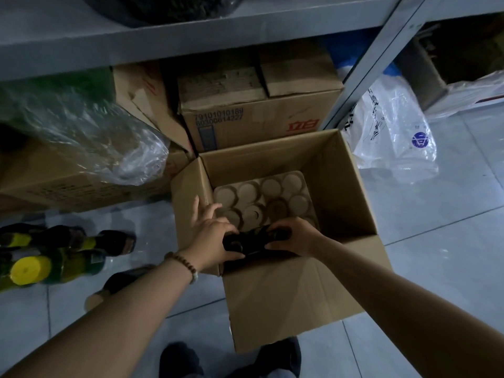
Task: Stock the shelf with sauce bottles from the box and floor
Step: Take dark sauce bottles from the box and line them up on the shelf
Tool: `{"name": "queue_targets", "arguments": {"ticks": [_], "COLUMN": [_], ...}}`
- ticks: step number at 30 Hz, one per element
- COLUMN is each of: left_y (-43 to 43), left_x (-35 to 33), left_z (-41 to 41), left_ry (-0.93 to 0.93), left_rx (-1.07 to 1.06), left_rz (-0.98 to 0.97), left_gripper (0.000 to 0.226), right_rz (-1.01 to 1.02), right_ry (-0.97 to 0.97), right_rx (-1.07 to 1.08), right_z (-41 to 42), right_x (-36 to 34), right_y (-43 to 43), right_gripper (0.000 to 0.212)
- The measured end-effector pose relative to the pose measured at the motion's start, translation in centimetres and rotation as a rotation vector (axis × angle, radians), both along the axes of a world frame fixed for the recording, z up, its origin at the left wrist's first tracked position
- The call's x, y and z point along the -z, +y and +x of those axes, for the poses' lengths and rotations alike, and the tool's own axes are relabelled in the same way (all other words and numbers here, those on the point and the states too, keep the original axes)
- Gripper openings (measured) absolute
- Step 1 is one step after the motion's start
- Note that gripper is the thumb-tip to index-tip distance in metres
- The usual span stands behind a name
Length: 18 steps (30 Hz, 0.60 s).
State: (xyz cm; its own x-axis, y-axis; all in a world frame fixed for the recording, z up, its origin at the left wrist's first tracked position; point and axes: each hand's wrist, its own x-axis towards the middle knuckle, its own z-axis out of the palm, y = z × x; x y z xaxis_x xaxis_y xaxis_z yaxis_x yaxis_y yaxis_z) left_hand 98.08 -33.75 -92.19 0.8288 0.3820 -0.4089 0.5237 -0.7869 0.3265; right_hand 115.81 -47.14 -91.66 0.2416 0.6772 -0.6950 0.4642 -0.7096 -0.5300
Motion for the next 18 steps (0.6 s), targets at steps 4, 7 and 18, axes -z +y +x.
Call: {"name": "queue_targets", "arguments": {"ticks": [4, 7, 18], "left_y": [0.0, 0.0, 3.2], "left_x": [0.2, 0.5, 2.7], "left_z": [-0.1, 0.1, 5.3], "left_ry": [0.031, 0.039, 0.056], "left_rx": [0.044, -0.006, 0.044], "left_rz": [0.082, 0.128, 0.304], "left_gripper": [0.05, 0.045, 0.042], "right_rz": [0.018, 0.033, 0.164], "right_ry": [-0.034, -0.072, -0.098], "right_rx": [0.013, 0.016, 0.308], "right_z": [-0.4, -0.2, 3.2], "right_x": [1.0, 1.5, 3.6], "right_y": [-0.5, -0.5, 0.7], "right_gripper": [0.044, 0.039, 0.033]}}
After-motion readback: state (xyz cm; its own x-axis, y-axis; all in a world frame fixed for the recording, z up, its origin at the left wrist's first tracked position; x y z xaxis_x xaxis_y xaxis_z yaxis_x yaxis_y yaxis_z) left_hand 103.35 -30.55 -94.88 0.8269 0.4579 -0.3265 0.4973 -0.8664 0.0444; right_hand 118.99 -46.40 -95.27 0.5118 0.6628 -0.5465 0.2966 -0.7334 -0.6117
